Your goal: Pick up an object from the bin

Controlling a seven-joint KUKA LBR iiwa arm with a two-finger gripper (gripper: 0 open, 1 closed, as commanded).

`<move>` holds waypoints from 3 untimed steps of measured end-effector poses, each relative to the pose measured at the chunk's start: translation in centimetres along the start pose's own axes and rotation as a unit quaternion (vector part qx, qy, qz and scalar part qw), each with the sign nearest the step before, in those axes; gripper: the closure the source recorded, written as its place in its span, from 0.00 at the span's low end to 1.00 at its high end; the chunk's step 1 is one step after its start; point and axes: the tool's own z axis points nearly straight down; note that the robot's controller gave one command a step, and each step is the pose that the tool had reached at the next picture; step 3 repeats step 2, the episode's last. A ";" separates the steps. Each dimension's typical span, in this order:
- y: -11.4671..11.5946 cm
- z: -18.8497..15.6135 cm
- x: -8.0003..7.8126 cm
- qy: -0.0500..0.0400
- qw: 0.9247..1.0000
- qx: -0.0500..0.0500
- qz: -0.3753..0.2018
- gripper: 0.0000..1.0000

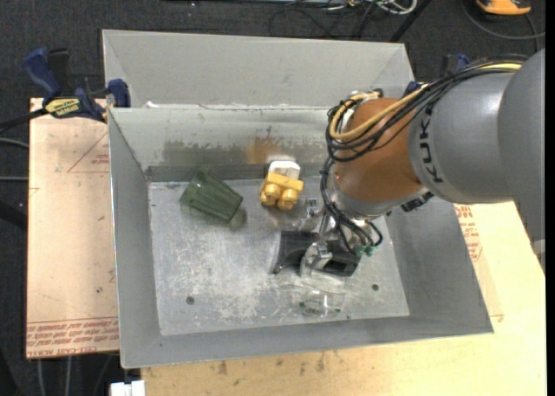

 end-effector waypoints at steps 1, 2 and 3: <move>0.0 0.0 0.0 0.000 1.000 0.000 0.000 1.00; -0.5 -14.5 -1.0 -0.001 1.000 0.002 0.004 1.00; -0.5 -14.5 -1.0 -0.001 1.000 0.002 0.004 1.00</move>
Offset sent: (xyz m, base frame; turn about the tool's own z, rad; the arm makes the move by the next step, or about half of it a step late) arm 0.0105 -0.0058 0.1468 0.0072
